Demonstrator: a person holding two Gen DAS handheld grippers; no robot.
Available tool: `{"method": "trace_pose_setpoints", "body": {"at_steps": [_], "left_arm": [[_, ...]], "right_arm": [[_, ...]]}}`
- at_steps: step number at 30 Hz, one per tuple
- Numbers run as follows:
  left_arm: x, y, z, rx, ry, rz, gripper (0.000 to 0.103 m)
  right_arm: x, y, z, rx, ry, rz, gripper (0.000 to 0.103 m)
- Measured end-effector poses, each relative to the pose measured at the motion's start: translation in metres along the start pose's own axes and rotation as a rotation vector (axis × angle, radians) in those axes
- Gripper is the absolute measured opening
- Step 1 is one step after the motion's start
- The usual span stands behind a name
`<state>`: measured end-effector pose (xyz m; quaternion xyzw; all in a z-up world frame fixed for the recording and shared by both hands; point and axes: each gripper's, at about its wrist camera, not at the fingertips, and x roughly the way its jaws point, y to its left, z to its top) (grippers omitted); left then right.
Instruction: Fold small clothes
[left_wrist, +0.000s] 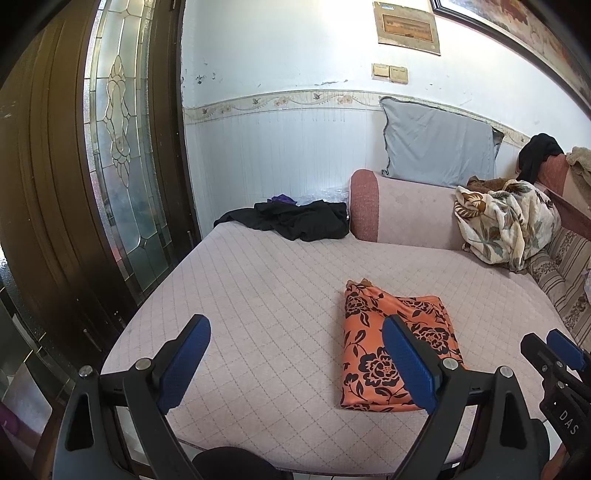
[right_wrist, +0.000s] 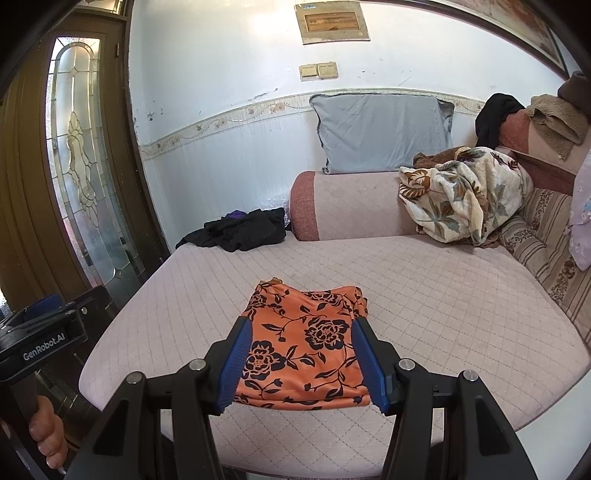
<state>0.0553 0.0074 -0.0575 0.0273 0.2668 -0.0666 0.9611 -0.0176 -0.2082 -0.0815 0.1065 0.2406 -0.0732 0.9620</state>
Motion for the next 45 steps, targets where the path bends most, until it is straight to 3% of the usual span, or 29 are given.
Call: {"method": "trace_pose_setpoints", "body": {"at_steps": [45], "left_arm": [[-0.008, 0.006, 0.002, -0.010, -0.023, -0.009, 0.094]], "right_arm": [[-0.011, 0.010, 0.011, -0.010, -0.043, 0.006, 0.060]]}}
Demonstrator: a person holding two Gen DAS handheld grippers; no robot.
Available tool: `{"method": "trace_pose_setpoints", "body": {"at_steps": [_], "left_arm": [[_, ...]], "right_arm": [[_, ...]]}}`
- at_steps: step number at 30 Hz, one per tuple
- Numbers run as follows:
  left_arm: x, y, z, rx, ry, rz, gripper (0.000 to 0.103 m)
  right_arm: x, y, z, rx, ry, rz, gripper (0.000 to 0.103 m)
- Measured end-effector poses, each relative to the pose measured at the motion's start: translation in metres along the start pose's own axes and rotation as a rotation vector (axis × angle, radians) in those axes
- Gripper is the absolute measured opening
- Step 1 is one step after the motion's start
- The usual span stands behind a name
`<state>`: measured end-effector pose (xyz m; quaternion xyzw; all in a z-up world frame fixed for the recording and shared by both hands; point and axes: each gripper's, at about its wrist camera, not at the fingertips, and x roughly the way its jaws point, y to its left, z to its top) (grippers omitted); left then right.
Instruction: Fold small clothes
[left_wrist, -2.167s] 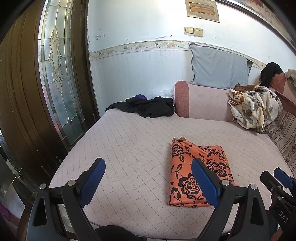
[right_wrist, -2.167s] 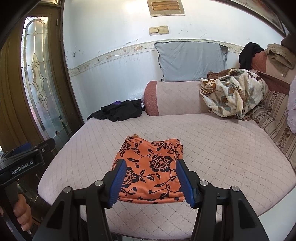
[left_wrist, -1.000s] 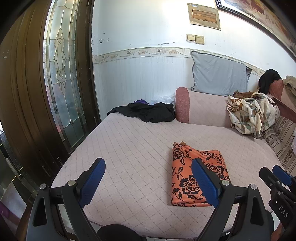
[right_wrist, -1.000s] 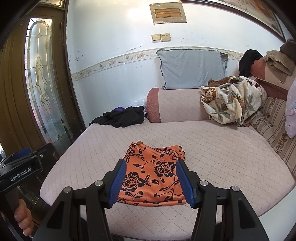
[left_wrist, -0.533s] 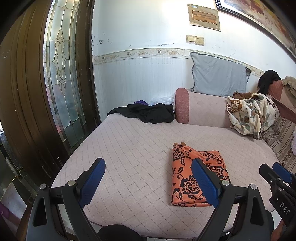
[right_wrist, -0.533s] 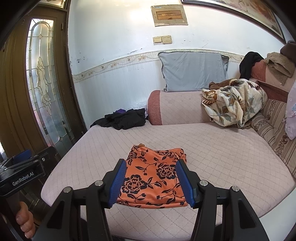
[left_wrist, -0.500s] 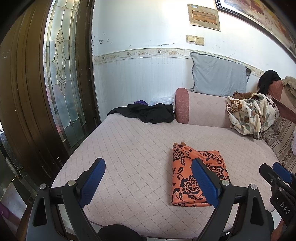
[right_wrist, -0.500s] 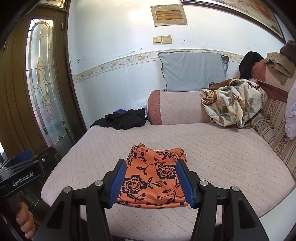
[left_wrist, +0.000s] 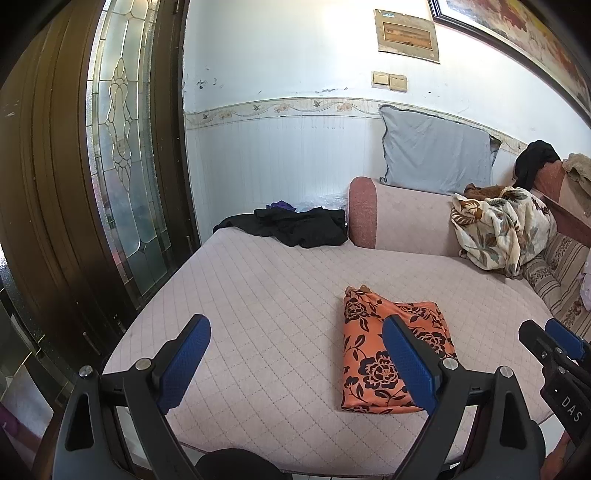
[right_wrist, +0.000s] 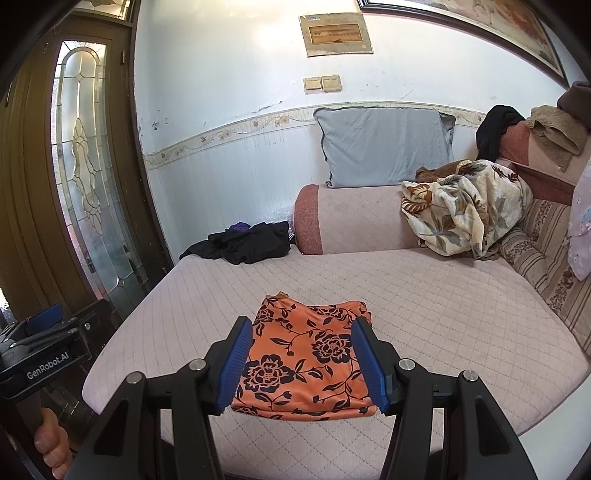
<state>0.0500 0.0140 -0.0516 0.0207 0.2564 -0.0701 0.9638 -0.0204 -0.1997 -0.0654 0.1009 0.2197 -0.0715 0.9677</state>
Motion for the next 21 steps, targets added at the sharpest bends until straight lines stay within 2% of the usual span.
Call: {"method": "trace_pose_setpoints", "body": {"at_steps": [21], "left_arm": [[0.0020, 0.0003, -0.0020, 0.004, 0.003, 0.001, 0.094]], "right_arm": [[0.0042, 0.0036, -0.0029, -0.002, 0.009, 0.001, 0.060]]}}
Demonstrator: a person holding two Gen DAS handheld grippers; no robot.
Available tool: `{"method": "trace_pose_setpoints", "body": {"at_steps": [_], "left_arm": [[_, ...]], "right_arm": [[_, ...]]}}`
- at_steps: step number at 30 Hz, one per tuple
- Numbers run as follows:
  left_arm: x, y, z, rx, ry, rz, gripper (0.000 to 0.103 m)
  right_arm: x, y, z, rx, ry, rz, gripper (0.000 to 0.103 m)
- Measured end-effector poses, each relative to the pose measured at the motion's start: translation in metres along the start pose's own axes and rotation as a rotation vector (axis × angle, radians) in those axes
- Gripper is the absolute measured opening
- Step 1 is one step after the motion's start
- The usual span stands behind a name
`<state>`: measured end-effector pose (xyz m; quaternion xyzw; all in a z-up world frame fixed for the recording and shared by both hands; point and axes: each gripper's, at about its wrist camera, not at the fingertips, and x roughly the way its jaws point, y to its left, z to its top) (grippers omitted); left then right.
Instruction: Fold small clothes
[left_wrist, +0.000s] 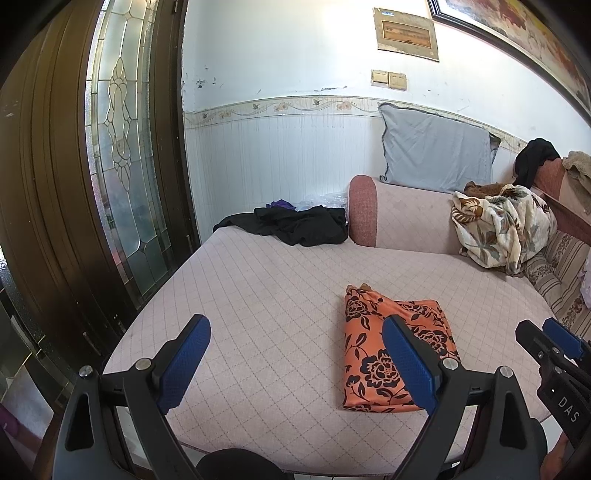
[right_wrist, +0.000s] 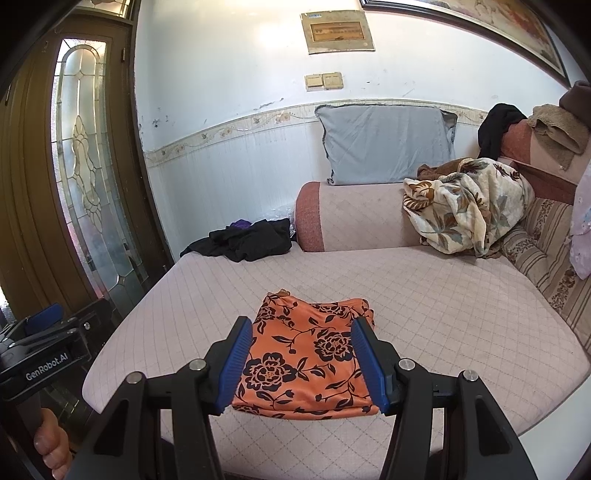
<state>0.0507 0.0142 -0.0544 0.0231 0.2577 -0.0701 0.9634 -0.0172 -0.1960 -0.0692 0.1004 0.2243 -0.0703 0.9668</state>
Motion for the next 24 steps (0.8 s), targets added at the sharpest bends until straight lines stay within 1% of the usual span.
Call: {"method": "trace_pose_setpoints", "body": {"at_steps": [24], "left_arm": [[0.012, -0.002, -0.002, 0.003, 0.024, 0.002, 0.094]], "right_arm": [[0.011, -0.002, -0.004, 0.013, 0.020, -0.006, 0.060]]}}
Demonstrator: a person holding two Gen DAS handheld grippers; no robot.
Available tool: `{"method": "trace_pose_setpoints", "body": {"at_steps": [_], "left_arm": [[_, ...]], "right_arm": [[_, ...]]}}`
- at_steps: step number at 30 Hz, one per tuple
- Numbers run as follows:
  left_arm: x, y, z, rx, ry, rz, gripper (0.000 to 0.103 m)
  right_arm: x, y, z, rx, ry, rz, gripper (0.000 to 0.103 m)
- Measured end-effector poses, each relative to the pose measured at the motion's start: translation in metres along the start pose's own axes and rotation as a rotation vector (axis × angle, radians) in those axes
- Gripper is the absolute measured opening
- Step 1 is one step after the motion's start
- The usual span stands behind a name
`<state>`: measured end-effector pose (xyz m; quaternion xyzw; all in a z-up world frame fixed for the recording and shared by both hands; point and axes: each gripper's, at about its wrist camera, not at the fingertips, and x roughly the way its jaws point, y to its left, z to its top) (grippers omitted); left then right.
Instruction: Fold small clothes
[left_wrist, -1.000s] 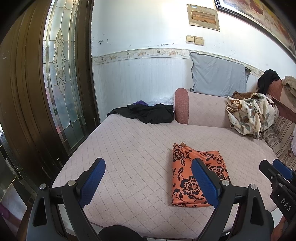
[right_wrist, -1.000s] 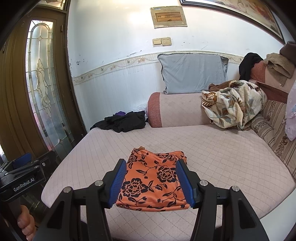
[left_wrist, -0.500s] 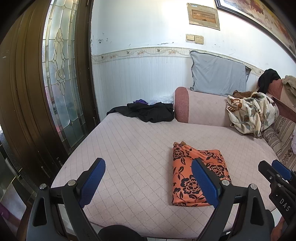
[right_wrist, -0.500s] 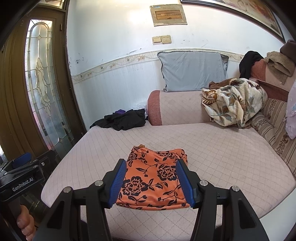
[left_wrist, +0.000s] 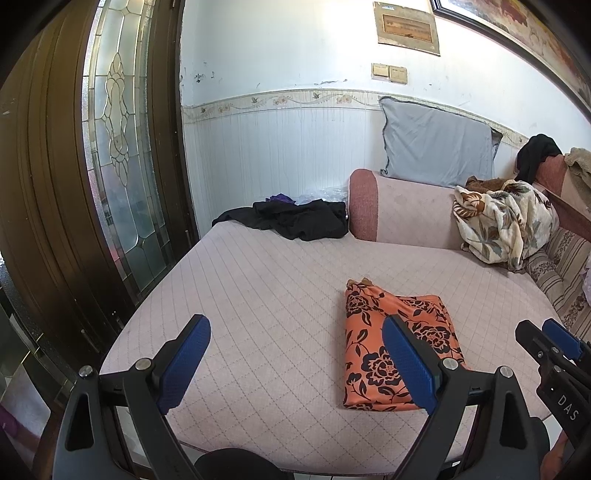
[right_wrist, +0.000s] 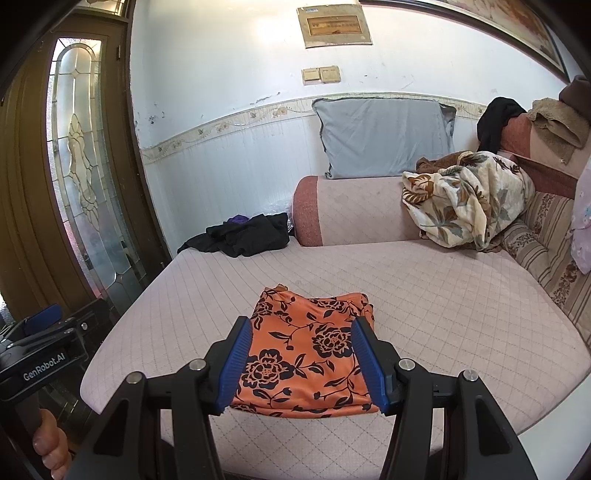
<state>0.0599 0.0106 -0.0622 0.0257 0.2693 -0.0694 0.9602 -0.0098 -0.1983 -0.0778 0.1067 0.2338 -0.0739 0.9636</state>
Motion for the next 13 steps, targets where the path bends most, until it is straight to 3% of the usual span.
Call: {"method": "trace_pose_setpoints", "body": {"at_steps": [8, 13], "left_arm": [[0.007, -0.003, -0.001, 0.007, 0.013, 0.001, 0.094], [0.017, -0.008, 0.002, 0.005, 0.021, -0.042, 0.094]], "right_arm": [[0.008, 0.000, -0.001, 0.008, 0.012, -0.002, 0.060], [0.018, -0.004, -0.001, 0.008, 0.025, -0.004, 0.060]]}}
